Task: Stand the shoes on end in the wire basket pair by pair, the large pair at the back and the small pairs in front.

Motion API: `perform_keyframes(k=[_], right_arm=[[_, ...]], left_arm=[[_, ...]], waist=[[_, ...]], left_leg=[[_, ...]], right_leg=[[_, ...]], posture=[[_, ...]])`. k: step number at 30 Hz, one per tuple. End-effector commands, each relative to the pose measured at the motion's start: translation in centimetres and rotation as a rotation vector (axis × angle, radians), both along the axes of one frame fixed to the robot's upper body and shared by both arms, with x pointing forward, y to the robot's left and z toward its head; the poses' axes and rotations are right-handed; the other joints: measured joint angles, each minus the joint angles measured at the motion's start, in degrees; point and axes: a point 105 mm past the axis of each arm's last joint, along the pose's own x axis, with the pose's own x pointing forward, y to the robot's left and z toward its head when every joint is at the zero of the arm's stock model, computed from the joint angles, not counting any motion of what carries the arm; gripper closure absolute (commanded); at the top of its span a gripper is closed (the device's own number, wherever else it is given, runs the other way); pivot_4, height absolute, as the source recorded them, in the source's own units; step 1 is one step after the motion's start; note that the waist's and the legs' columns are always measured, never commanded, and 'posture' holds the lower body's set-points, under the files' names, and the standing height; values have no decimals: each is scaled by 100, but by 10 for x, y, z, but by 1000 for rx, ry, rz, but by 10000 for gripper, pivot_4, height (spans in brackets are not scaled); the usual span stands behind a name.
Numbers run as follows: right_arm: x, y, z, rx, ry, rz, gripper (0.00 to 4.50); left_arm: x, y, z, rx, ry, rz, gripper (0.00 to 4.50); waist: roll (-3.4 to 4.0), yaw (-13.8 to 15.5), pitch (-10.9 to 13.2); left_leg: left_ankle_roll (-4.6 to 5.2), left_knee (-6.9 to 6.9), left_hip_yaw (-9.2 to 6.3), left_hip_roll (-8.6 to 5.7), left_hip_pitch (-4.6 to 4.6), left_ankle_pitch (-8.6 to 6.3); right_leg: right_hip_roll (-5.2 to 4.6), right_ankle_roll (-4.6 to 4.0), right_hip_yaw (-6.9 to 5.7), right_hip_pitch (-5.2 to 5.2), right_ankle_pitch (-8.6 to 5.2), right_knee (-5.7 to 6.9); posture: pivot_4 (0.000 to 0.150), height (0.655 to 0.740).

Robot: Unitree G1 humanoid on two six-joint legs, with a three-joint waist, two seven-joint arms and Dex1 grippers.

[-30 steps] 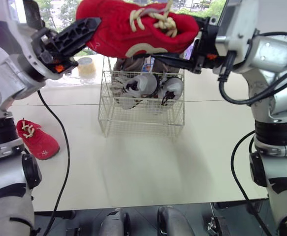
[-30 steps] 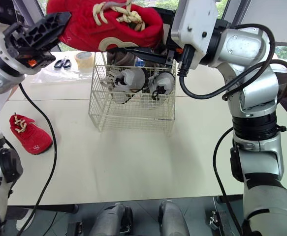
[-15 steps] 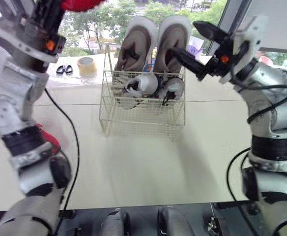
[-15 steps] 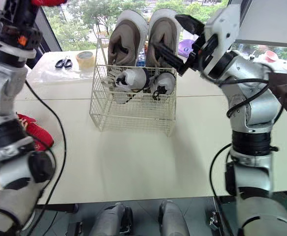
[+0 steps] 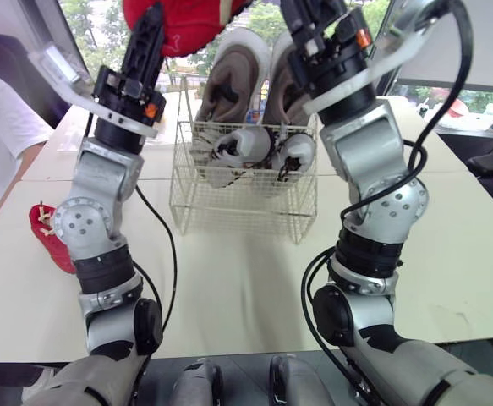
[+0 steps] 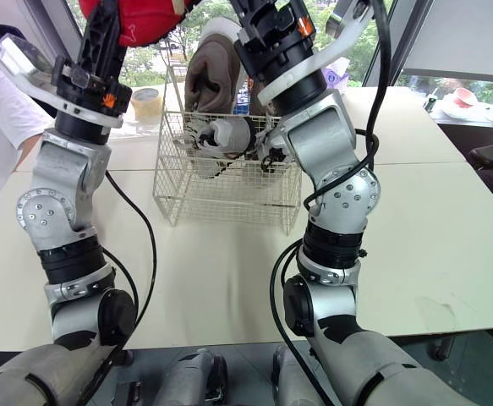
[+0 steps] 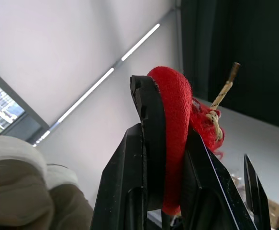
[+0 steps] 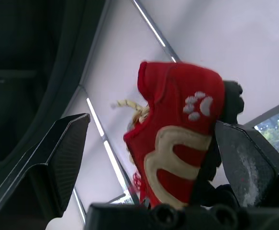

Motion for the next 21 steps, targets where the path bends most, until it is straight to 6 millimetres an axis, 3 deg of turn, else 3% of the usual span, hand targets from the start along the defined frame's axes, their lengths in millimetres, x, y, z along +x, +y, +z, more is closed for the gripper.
perform_keyframes(k=[1,7,17,21], right_arm=[[-15,6,17,15,-71,39,861],[-8,8,15,-7,-59,15,861],[6,8,9,-27,-38,-64,861],[9,9,10,-28,-45,-66,861]], left_arm=[[-13,-21,2,44,-43,-46,42635],[-19,-19,0,40,-59,-68,42635],[-19,7,11,68,-97,26,42635],[-20,5,12,69,-100,11,42635]], waist=[[0,-8,0],[0,-22,0],[1,-17,1],[2,-23,1]], left_leg=[[4,2,2,-2,-2,-2],[3,-1,-1,5,-3,-2],[1,-2,-5,5,-5,0],[1,-2,-4,5,-6,0]], right_leg=[[-2,0,3,0,0,-2],[6,1,1,-7,0,2],[6,1,-2,-8,-1,2],[6,1,-1,-8,-1,1]], posture=[[1500,7400],[1500,7400],[1500,7400],[1500,7400]])
